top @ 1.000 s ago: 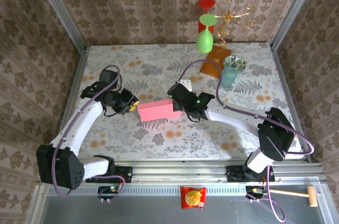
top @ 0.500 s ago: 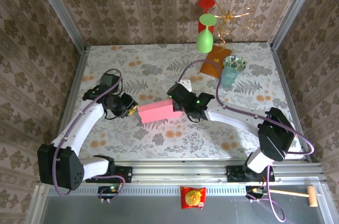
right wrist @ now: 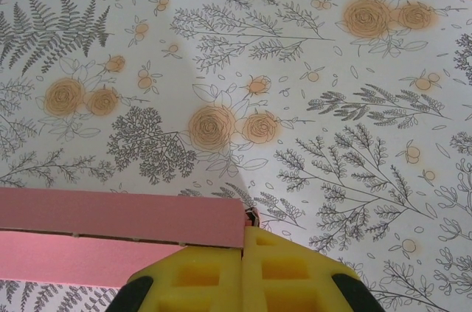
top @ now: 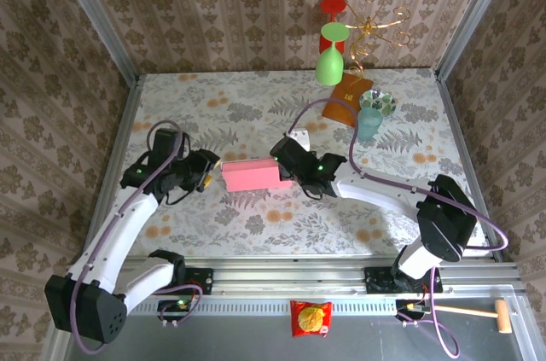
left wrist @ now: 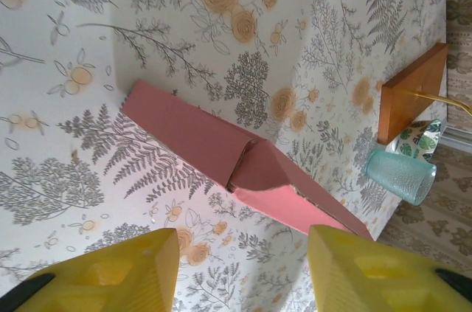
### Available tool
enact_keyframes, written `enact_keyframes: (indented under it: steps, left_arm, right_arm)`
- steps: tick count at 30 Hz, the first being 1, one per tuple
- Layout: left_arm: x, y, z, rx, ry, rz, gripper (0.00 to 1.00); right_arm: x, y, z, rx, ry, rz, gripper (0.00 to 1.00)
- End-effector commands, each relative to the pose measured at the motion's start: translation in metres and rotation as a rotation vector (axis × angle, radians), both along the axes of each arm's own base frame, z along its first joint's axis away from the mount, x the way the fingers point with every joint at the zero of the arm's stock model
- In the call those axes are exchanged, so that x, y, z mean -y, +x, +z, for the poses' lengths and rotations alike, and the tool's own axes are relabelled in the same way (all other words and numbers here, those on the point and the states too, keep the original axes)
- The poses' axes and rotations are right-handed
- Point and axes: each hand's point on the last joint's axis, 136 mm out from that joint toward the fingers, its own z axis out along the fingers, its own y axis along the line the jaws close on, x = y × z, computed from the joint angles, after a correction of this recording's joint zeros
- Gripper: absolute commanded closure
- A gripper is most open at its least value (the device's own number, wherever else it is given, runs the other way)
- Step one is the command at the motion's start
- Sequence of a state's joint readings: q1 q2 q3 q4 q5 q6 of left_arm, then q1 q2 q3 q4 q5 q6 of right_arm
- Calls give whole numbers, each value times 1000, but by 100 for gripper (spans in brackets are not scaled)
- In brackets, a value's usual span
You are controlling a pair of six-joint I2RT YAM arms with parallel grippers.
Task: Fold the paper box
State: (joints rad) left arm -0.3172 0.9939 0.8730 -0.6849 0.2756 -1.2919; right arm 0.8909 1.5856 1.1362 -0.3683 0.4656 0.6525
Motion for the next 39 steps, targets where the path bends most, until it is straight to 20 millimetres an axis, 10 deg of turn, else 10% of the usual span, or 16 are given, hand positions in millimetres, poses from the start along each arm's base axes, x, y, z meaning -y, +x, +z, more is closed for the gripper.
enact_keyframes:
  steps: [1, 39]
  left_arm:
    - [3, 14, 3, 26, -60, 75, 48]
    - [15, 22, -43, 29, -230, 299, 63]
  right_arm:
    - [20, -21, -43, -106, -130, 16, 100]
    - [18, -23, -45, -118, -143, 24, 100]
